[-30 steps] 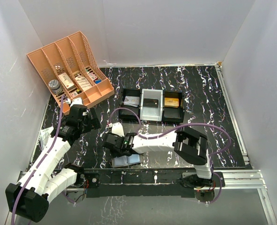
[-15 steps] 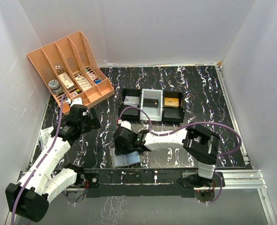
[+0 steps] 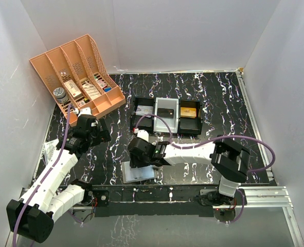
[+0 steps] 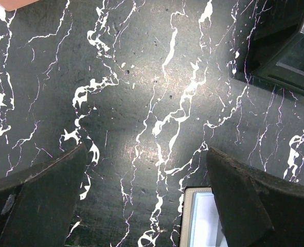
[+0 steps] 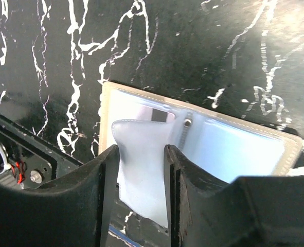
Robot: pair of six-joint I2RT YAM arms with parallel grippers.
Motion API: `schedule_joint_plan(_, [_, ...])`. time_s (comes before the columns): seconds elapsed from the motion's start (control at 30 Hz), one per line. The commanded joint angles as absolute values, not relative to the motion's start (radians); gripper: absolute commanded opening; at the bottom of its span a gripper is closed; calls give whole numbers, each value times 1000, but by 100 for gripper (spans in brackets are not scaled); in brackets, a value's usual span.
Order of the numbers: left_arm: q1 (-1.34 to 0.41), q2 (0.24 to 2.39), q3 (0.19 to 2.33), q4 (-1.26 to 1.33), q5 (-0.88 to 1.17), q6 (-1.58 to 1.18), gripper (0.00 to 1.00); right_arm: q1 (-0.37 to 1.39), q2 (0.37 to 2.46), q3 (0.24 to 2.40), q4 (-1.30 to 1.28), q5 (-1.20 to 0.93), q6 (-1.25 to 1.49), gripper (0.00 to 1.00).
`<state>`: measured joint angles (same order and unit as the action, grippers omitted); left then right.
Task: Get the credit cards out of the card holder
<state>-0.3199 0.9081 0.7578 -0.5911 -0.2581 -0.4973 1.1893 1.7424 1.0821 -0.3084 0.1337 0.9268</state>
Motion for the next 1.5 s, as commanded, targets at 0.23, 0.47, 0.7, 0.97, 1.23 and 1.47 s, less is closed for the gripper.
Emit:
schedule_joint_plan(0.23, [-315, 905, 772, -595, -254, -488, 99, 1186, 1680, 1122, -526, 371, 927, 40])
schedule_joint_plan(0.47, [-315, 905, 773, -595, -252, -487, 99, 1186, 1618, 1082, -570, 443, 943, 42])
schedule_joint_plan(0.7, [-314, 906, 773, -593, -249, -486, 99, 1186, 1555, 1016, -582, 405, 969, 44])
schedule_joint_plan(0.97, [-315, 906, 773, -594, -246, -486, 99, 1186, 1464, 885, -559, 319, 1018, 42])
schedule_joint_plan(1.23, [-315, 912, 771, -587, -228, -480, 99, 1186, 1364, 917, -541, 328, 1023, 43])
schedule_joint_plan(1.47, [-316, 912, 765, -574, -200, -469, 98, 1186, 1356, 898, -198, 156, 1012, 41])
